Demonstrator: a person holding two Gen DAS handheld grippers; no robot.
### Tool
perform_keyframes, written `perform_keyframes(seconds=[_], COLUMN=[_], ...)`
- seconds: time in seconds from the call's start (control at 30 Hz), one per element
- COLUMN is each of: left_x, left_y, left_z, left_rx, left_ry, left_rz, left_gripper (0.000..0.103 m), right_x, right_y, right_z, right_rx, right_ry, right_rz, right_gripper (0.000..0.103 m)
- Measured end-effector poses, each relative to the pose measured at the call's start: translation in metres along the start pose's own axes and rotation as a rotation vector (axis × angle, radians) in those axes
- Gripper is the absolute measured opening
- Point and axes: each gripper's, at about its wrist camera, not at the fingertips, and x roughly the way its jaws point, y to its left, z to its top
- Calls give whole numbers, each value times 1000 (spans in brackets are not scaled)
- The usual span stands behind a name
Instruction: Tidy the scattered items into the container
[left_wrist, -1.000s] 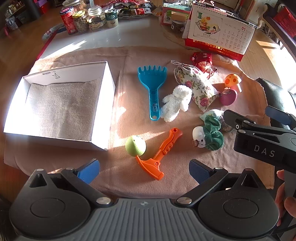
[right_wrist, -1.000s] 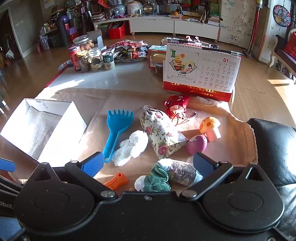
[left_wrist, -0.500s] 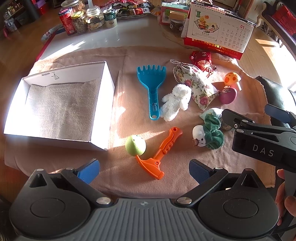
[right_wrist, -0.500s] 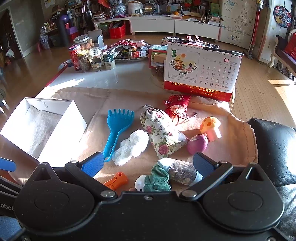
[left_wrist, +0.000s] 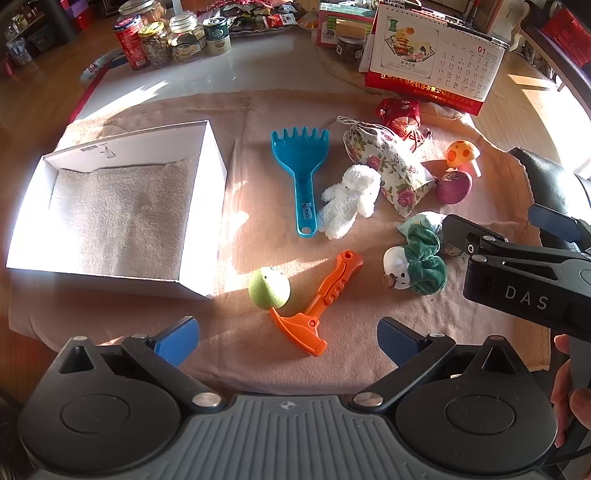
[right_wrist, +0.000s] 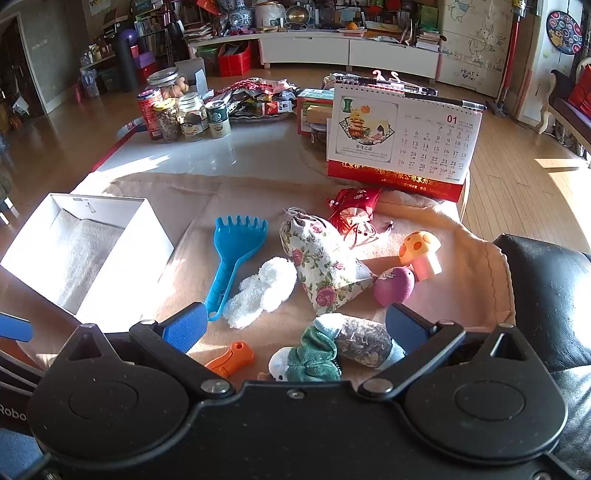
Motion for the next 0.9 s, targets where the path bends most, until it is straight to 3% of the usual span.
perform_keyframes(seconds=[0.6,0.77,0.9], left_x=[-1,-8,-18], left_y=[-2,4,8], left_z=[-1,-1,11], left_rx=[-10,-47,-88], left_ry=[-7,-42,-86], left_rz=[3,-83,-18], left_gripper=[102,102,102], right_x=[-1,-2,-6], right_y=[-1,-2,-9], right_z=[-1,-1,5], right_rx=[1,1,-19], right_ry=[-1,-4,-17], right_rz=[0,1,-21], right_gripper=[100,100,100])
